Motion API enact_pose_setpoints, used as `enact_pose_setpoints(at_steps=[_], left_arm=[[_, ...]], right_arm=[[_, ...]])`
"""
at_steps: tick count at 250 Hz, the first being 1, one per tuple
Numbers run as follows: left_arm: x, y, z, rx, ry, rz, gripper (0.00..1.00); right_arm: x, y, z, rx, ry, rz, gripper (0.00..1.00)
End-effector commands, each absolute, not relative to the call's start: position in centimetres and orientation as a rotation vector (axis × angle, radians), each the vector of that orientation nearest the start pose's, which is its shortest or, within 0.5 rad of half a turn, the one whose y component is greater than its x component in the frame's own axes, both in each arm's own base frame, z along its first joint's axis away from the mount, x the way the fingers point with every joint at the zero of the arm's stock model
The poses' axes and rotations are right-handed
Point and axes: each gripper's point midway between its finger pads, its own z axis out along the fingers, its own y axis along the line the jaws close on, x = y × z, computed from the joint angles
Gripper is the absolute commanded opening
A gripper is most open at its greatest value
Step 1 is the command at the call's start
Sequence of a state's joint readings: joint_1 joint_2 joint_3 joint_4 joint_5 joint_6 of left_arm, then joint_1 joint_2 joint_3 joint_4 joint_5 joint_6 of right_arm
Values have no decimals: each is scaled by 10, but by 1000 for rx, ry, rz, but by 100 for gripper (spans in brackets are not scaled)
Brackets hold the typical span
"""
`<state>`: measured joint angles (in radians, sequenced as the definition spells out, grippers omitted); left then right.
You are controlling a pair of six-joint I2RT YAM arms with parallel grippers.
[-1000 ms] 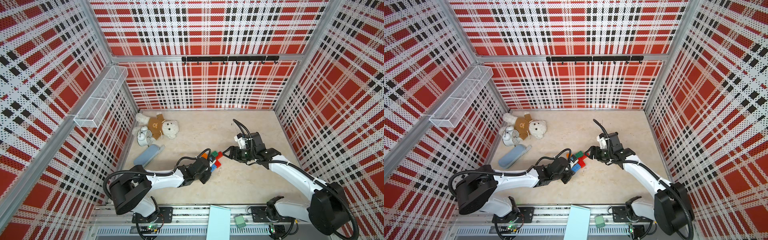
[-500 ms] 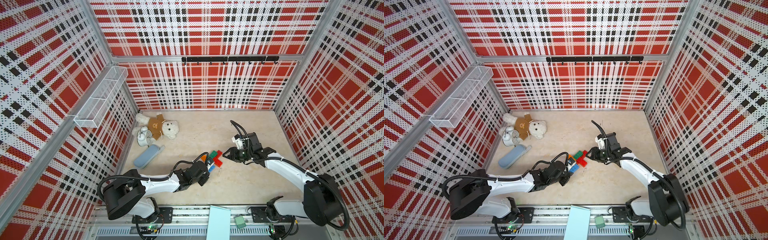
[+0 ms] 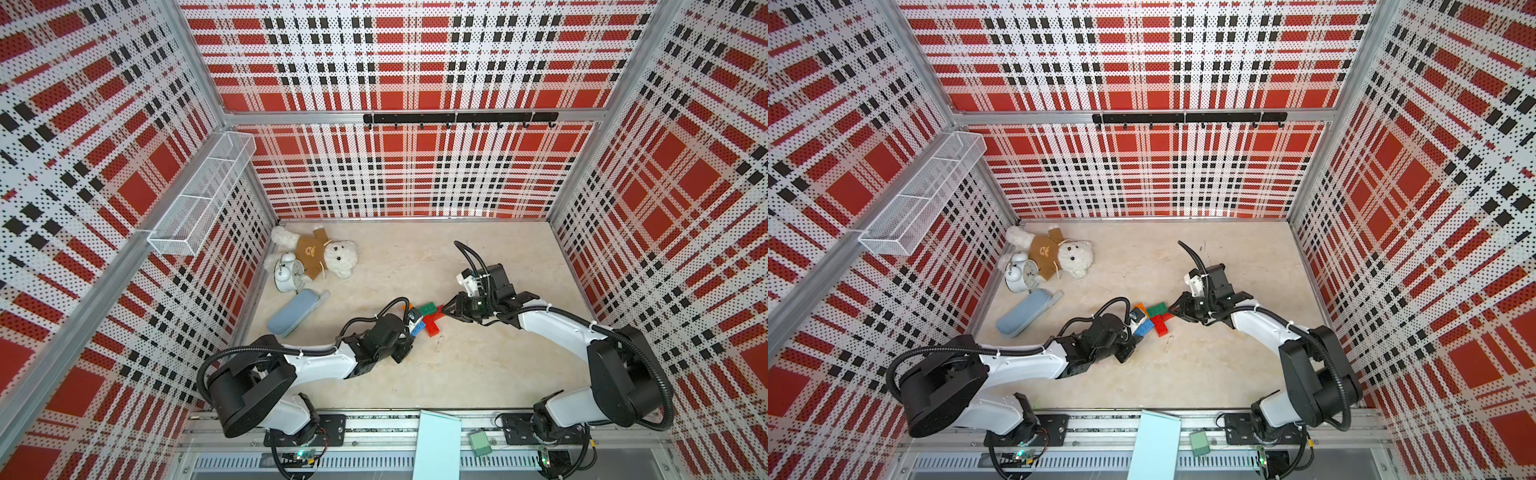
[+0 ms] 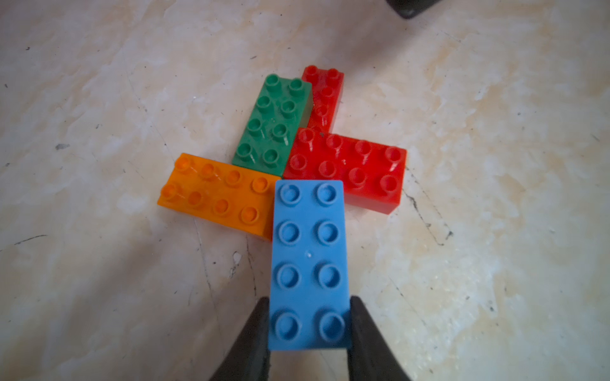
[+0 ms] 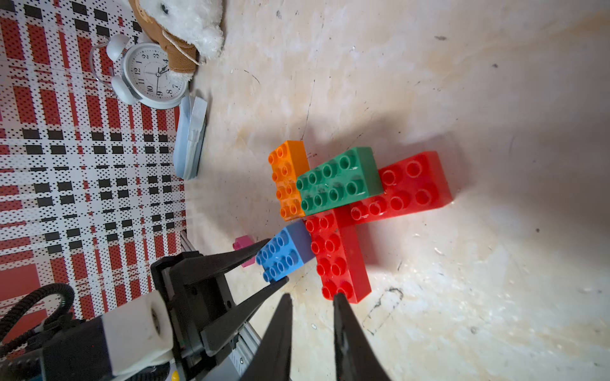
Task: Assemble a small pinwheel with lego
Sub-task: Assemble the lego brick with the lego brick.
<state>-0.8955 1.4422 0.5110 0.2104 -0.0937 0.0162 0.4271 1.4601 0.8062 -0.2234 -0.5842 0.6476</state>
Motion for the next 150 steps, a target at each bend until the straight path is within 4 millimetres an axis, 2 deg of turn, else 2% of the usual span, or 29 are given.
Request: enact_pose_setpoints(at_steps=[1, 150], left_arm=[[243, -286, 59, 998, 2055, -384, 23], [261, -287, 52, 1030, 2064, -344, 23]], right_arm=[[299, 244, 120, -28, 2556, 1187, 23], [298, 248, 117, -39, 2568, 1202, 22]])
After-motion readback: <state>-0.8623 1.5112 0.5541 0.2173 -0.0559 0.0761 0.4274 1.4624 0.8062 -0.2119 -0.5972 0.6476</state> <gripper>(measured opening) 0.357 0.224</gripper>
